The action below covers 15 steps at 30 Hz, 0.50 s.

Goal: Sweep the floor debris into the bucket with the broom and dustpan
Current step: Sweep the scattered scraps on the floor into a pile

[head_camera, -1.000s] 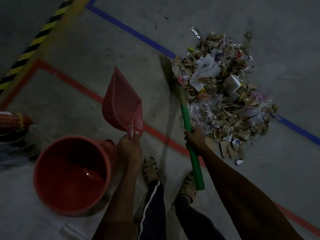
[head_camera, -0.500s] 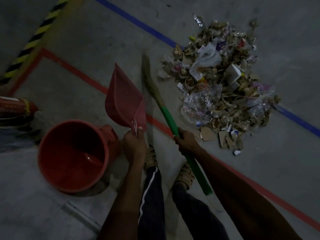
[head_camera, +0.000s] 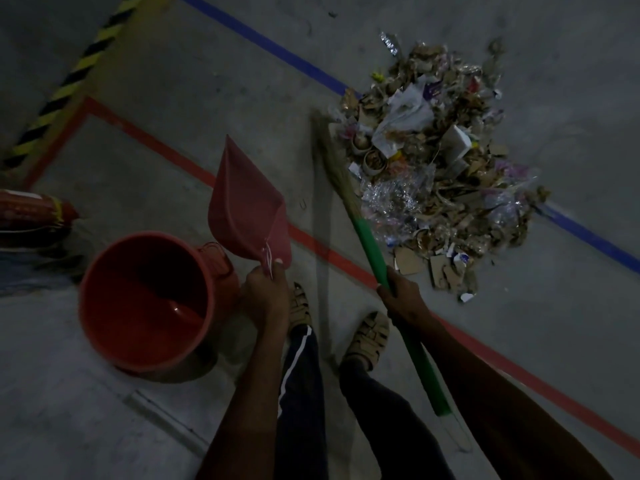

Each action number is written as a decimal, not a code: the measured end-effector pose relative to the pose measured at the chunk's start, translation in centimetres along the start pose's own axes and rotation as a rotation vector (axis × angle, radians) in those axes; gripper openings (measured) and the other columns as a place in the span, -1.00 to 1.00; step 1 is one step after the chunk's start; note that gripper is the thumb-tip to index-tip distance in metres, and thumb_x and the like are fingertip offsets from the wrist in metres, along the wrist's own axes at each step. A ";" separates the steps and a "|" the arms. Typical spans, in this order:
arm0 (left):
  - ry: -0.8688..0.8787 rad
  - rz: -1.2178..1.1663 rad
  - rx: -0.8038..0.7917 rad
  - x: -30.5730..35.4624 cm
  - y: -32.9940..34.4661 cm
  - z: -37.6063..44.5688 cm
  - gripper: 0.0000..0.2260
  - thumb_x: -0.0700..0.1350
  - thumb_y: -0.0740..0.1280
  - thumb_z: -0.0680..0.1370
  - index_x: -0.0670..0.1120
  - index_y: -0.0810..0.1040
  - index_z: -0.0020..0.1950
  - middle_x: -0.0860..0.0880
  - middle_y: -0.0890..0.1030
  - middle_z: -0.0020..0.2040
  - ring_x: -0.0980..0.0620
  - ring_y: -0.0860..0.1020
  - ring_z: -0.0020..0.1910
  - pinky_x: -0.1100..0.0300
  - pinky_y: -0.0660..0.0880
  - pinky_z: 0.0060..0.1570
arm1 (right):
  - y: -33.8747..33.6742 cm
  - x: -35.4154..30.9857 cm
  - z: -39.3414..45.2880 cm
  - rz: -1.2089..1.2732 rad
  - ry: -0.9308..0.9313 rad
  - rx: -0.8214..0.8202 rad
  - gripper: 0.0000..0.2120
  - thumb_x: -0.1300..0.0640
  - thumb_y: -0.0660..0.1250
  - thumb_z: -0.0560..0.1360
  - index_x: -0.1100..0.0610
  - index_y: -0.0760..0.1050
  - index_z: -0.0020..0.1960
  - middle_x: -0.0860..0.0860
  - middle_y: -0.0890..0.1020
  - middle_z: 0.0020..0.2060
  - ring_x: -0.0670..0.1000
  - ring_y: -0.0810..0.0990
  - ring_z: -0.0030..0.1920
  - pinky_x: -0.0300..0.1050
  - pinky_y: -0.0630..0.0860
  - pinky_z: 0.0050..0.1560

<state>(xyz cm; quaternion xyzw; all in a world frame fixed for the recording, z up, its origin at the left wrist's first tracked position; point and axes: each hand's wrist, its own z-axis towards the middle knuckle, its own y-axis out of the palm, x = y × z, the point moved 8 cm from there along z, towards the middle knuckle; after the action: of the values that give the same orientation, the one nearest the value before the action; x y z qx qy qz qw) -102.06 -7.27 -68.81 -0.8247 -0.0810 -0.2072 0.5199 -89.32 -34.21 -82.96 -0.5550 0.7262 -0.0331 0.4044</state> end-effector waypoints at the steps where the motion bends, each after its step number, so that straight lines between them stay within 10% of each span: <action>1: 0.006 0.010 0.012 0.0 0.0 0.0 -0.70 0.01 0.32 0.60 -0.22 0.67 -0.02 -0.18 0.69 -0.08 -0.18 0.63 -0.09 0.23 0.21 -0.23 | 0.0 0.1 -0.3 0.002 -0.014 -0.015 -0.54 0.09 0.25 0.65 0.22 0.31 0.50 0.13 0.63 -0.13 0.02 0.59 -0.38 -0.06 0.59 -0.38; 10: -0.016 -0.109 -0.022 -2.0 2.4 -0.6 -0.68 0.03 0.34 0.56 -0.24 0.65 -0.06 -0.21 0.68 -0.14 -0.19 0.64 -0.16 0.09 0.51 -0.16 | 4.6 1.5 0.3 -0.138 -0.019 -0.261 -0.58 0.03 0.33 0.60 0.24 0.46 0.38 0.21 0.61 0.15 0.20 0.61 0.10 -0.04 0.49 0.06; 15: -0.035 -0.208 -0.017 -2.5 2.2 -1.5 -0.69 -0.11 0.37 0.57 -0.36 0.56 0.13 -0.26 0.67 -0.08 -0.15 0.62 -0.10 0.15 0.39 -0.13 | 3.7 4.1 -0.6 -0.095 0.082 -0.160 -0.58 0.07 0.33 0.59 0.19 0.43 0.41 0.14 0.61 0.01 0.10 0.58 -0.15 -0.04 0.56 -0.11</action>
<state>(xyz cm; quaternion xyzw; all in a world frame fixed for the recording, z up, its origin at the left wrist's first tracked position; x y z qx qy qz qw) -103.96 -9.39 -71.11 -0.8198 -0.1735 -0.2461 0.4871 -92.84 -36.42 -86.64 -0.6176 0.7152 -0.0167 0.3268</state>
